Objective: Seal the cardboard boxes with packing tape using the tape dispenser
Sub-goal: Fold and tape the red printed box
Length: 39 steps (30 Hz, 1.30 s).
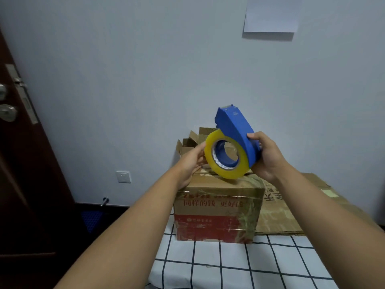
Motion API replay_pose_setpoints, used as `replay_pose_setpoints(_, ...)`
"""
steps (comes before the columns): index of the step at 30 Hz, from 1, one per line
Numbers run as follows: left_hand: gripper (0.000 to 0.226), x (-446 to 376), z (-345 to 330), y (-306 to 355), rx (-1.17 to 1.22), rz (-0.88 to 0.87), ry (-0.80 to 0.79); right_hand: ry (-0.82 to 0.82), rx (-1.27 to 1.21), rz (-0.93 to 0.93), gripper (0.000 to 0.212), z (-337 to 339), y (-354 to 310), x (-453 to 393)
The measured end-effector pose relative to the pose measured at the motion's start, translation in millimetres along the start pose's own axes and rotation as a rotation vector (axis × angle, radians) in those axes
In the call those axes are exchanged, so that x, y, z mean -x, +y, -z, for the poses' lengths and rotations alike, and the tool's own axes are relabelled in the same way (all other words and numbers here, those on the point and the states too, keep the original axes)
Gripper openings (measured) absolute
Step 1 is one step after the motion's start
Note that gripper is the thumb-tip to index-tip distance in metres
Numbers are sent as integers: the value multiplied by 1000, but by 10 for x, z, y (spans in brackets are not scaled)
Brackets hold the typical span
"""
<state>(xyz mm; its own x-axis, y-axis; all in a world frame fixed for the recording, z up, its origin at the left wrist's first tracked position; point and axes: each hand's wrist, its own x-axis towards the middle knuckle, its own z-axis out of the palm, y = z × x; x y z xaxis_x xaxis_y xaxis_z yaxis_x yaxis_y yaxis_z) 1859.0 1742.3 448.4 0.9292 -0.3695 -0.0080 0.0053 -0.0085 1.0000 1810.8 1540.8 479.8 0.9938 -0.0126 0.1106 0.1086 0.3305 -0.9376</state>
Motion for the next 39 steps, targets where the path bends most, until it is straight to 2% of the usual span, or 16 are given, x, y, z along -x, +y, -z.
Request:
replay_pose_setpoints(2, 34, 12, -1, 15, -7, 12, 32, 29, -51, -27, 40, 24, 68, -28)
replay_pose_setpoints(5, 34, 24, 3, 0, -28, 18, 39, 51, -22, -4, 46, 80, 107, -48)
replay_pose_setpoints(7, 37, 22, 4, -21, -44, 6, 37, 87, 63, 87, 27, 102, 96, -49)
replay_pose_setpoints(9, 31, 17, 13, -44, -75, -29, 43, 142, 209, 197, 6, 119, 86, -28)
replay_pose_setpoints(10, 29, 19, 18, -51, -88, -42, 44, 186, 323, 240, 5, 121, 87, -4)
replay_pose_setpoints(13, 40, 19, 11, -67, -98, -67, 52, 315, 641, 386, 16, 127, 148, 77)
replay_pose_setpoints(15, 52, 25, -2, -59, -95, -81, 45, 281, 684, 407, 28, 116, 214, 157)
replay_pose_setpoints(17, 59, 41, -11, -43, -102, -97, 25, 211, 738, 367, 53, 107, 299, 197)
replay_pose_setpoints(19, 57, 49, -7, -41, -126, -118, 12, 229, 805, 356, 72, 127, 380, 148)
replay_pose_setpoints(20, 53, 51, 0, -49, -136, -131, 2, 276, 774, 348, 73, 135, 405, 106)
replay_pose_setpoints(23, 46, 81, 12, -39, -113, -166, -33, 397, 559, 295, 56, 115, 406, -19)
replay_pose_setpoints(27, 56, 130, 33, -6, -52, -124, -48, 374, 482, 203, 35, 119, 377, -133)
replay_pose_setpoints(30, 32, 126, 43, -36, -71, -142, -35, 343, 493, 146, 21, 155, 393, -164)
replay_pose_setpoints(32, 24, 118, 54, -69, -78, -167, -33, 305, 531, 140, 19, 168, 414, -173)
replay_pose_setpoints(39, 27, 136, 52, -115, -14, -258, -12, 268, 606, 104, 18, 171, 445, -207)
